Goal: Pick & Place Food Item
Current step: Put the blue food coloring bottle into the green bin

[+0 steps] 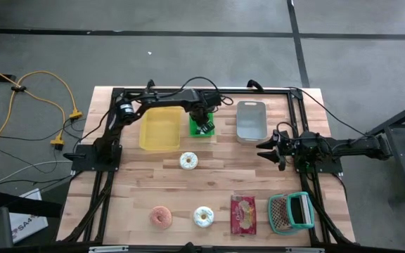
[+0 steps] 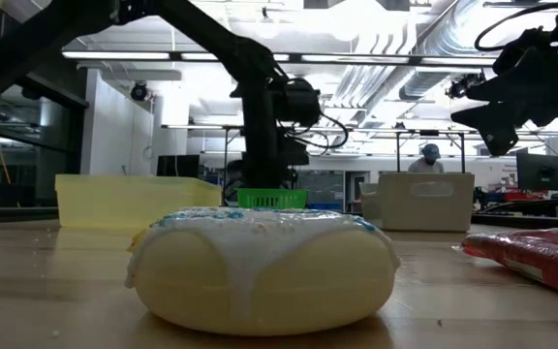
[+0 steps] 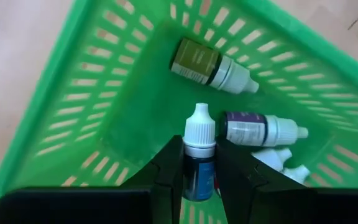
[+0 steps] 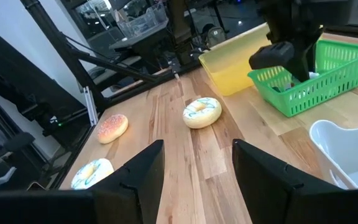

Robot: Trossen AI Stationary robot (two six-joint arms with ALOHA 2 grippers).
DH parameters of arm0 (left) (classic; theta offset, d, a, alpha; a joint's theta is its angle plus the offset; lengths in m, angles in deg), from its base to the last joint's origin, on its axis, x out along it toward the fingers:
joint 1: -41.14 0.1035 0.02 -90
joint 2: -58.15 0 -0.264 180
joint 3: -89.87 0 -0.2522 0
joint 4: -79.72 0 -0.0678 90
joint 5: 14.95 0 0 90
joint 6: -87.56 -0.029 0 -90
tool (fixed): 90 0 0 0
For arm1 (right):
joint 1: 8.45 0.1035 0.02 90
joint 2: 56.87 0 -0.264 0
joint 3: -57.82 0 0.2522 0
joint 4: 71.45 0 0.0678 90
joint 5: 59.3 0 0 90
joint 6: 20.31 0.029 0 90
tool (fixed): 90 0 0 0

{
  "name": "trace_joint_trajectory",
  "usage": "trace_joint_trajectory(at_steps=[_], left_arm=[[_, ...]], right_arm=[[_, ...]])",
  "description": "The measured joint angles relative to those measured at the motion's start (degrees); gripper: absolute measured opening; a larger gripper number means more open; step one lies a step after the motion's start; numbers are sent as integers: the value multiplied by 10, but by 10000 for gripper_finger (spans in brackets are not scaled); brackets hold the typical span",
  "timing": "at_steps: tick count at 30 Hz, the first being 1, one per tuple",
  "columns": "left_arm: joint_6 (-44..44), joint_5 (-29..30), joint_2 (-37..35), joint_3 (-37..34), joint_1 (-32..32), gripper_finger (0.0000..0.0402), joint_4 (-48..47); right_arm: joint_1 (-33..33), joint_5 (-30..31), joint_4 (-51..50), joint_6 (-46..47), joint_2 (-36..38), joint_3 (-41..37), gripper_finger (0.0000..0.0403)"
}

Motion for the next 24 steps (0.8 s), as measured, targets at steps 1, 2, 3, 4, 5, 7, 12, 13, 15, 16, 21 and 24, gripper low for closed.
trace_joint_trajectory(at_steps=[1, 2, 3, 4, 5, 7, 12, 13, 15, 16, 21, 24], left_arm=[[0, 0, 2, 0, 1, 67, 1], [0, 0, 4, 0, 1, 67, 1], [0, 0, 7, 0, 2, 67, 1], [0, 0, 9, 0, 2, 67, 1], [0, 0, 11, 0, 2, 67, 1], [0, 0, 11, 0, 3, 69, 1], [0, 0, 11, 0, 3, 94, 1], [0, 0, 11, 0, 3, 101, 1], [0, 0, 11, 0, 3, 112, 1], [0, 0, 11, 0, 3, 115, 1], [0, 0, 11, 0, 3, 120, 1], [0, 0, 11, 0, 3, 121, 1]], right_arm=[[0, 0, 0, 0, 0, 0, 175], [0, 0, 0, 0, -1, 0, 175], [0, 0, 0, 0, -1, 0, 175], [0, 0, 0, 0, -1, 0, 175], [0, 0, 0, 0, -2, 0, 175], [0, 0, 0, 0, -2, 0, 175], [0, 0, 0, 0, -2, 0, 175], [0, 0, 0, 0, -2, 0, 175], [0, 0, 0, 0, -2, 0, 175], [0, 0, 0, 0, -2, 0, 175], [0, 0, 0, 0, -2, 0, 175], [0, 0, 0, 0, -2, 0, 175]])
